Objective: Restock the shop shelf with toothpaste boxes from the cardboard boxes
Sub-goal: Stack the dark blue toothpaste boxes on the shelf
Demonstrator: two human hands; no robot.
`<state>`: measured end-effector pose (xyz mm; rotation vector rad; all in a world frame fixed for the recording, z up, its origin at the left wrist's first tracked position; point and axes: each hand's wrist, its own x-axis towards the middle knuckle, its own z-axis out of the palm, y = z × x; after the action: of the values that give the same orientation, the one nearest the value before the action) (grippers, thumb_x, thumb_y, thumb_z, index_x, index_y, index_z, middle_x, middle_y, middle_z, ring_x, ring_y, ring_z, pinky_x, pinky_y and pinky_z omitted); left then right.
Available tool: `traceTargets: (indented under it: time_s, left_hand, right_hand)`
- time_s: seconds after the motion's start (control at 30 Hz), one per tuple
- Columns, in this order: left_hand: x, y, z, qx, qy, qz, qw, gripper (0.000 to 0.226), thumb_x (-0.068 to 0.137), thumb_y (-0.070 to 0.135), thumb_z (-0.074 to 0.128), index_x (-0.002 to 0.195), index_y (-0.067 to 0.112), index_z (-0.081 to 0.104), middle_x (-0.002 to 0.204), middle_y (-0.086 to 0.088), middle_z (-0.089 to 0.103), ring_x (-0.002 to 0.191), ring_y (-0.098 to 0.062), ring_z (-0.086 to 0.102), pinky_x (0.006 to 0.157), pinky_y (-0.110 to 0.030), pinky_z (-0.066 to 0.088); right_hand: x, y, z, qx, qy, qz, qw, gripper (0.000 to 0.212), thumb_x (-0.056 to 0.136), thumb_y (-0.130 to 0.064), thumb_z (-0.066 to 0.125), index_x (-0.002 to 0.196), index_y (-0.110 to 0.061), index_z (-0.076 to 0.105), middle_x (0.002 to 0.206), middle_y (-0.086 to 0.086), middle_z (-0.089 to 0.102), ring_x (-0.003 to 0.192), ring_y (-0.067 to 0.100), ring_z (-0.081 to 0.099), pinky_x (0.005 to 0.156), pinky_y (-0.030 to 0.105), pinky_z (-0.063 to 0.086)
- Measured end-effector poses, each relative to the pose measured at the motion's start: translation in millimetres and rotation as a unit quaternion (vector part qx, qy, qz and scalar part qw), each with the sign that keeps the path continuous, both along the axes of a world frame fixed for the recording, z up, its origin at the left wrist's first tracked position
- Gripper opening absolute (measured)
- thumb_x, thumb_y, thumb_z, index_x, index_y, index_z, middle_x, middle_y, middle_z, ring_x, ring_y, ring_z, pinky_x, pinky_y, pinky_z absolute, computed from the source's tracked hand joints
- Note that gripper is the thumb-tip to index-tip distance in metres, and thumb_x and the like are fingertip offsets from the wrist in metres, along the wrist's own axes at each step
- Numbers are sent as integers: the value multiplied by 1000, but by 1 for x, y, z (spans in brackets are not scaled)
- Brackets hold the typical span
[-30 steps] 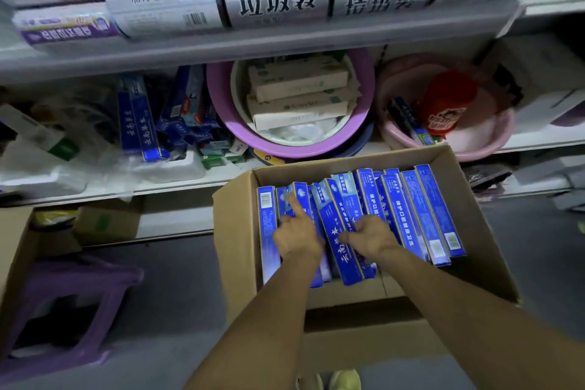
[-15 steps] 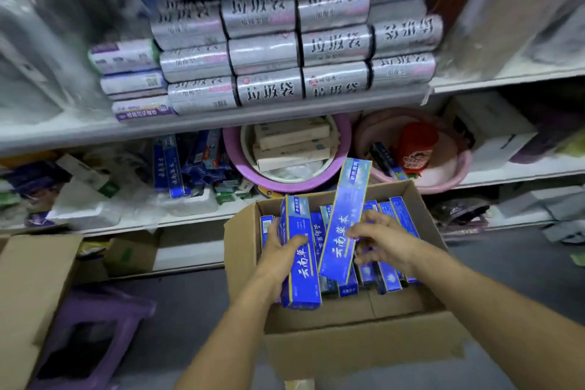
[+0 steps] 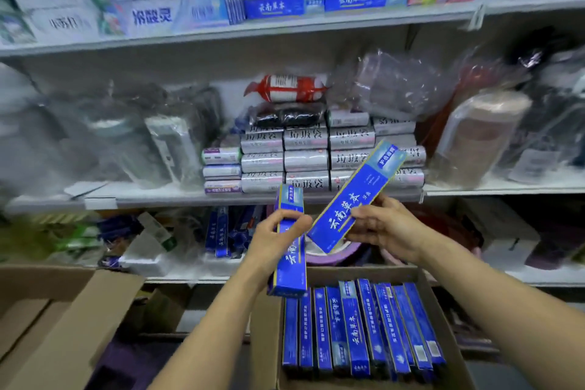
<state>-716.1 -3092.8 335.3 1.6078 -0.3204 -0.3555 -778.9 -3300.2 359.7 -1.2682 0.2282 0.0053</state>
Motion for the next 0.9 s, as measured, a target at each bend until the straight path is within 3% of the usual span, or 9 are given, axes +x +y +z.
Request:
traceTargets:
  time_s: [0.13,0.27,0.37,0.47,0.6,0.67,0.77,0.83,0.9]
  left_hand:
    - [6,10,44,12,-35,-5,999,26,65,49,78,75,27,68,74,4,66,65,-12,58,64,-28,45]
    - [20,18,82,-32,-31,6,999,47,72,47,75,99,9,66,89,-7,69,72,-21,64,67,-33,50]
    - [39,28,116,-57,-53,41,996,24,85,35,66,97,13,67,81,-4,71,63,-16,66,62,-31,55]
    - [59,35,154,-62,-94,53,992,16,90,32,63,87,17,67,71,-3,68,55,-15,63,55,-28,52]
    - [83,37,205,-55,-138,51,988,17,91,34,62,88,18,66,70,-1,70,55,-14,64,53,-26,54]
    - [93,39,229,-57,-150,36,986,18,91,36,62,89,19,66,72,-4,70,57,-18,65,56,-31,56]
    - [111,39,257,-72,-167,18,983,18,91,37,61,90,19,66,73,-5,71,54,-16,66,49,-24,52]
    - [126,37,271,-84,-178,21,980,19,92,38,61,93,20,65,73,-1,71,59,-15,67,51,-24,53]
    - [142,34,282,-96,-181,38,978,19,94,38,58,97,21,65,75,-1,70,65,-18,67,60,-32,57]
  right_hand:
    - [8,14,39,48,-75,11,996,28,69,-5,65,96,-10,58,81,7,73,70,21,71,62,34,59]
    - [22,18,78,33,-106,2,994,23,68,-21,70,89,-16,63,78,2,71,64,15,67,51,28,53]
    - [42,1,114,30,-132,-60,989,28,63,-25,74,87,-20,60,71,-1,68,61,14,55,42,19,37]
    - [62,-13,149,-29,-168,-76,982,56,54,-23,84,103,-16,58,89,10,68,66,20,57,45,19,37]
    - [85,-27,194,-126,-190,-63,972,70,53,-20,85,115,-2,59,106,21,67,75,23,62,57,25,46]
    - [97,-36,218,-206,-193,-45,958,61,53,-24,86,109,-8,65,105,17,69,75,19,60,55,25,40]
    - [116,-47,247,-306,-179,1,935,36,70,-16,80,103,-16,65,100,17,69,74,25,60,60,30,48]
    - [130,-52,259,-322,-182,13,929,41,66,-14,80,104,-12,65,100,16,70,82,28,63,74,37,52]
    - [144,-54,266,-318,-202,-6,926,49,58,-15,83,103,-9,65,93,11,69,82,24,63,74,31,54]
